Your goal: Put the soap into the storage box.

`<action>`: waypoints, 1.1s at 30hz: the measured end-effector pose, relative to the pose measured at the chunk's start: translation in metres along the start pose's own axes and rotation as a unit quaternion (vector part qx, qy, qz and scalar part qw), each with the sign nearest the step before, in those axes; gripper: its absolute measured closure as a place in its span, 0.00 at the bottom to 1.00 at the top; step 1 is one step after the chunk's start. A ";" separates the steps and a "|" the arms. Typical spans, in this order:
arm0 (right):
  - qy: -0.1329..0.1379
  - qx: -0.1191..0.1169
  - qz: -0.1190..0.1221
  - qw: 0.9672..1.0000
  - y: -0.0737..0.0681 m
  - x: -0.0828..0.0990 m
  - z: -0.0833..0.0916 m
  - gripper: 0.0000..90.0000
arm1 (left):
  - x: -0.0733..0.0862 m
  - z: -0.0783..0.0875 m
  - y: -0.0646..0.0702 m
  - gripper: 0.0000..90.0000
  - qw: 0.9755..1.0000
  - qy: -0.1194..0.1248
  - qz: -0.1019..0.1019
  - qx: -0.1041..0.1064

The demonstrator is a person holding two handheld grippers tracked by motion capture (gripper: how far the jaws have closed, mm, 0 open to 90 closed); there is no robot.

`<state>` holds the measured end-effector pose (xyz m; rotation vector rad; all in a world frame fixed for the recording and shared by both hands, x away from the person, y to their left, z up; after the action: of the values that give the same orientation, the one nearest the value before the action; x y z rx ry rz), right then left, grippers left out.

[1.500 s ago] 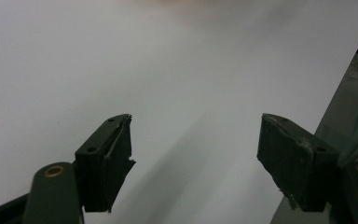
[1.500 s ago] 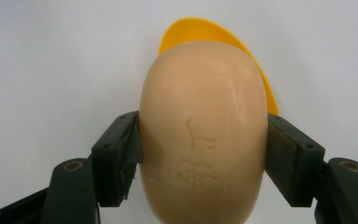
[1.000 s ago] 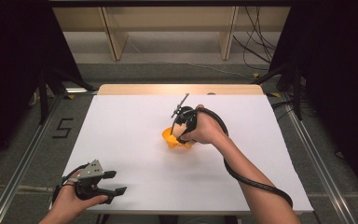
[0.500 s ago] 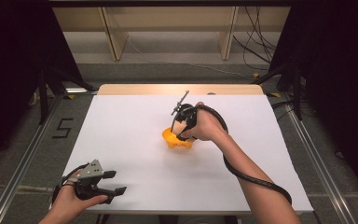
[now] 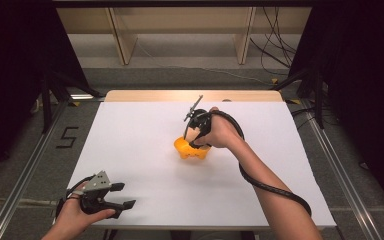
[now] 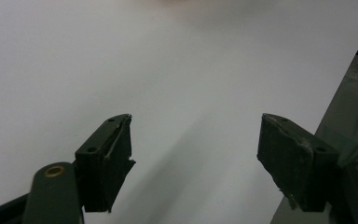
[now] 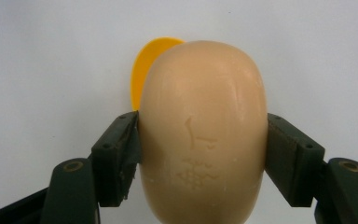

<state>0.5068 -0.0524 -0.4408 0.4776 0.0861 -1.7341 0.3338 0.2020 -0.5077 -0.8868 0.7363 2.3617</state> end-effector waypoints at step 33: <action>0.015 -0.004 0.026 1.000 0.007 -0.007 -0.012 0.38 | 0.000 -0.001 0.002 0.29 1.000 0.006 0.012 0.008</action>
<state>0.5176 -0.0438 -0.4481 0.4948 0.1015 -1.6763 0.3329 0.1994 -0.5077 -0.8910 0.7728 2.3703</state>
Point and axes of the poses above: each handheld gripper's, and its own axes: z roughly backward along the jaws, x roughly out of its underside, y roughly to its right, the point moved 7 cm from there along -z, roughly forward along the jaws, and after that the axes turned 15 degrees about z, right-handed, at the moved point
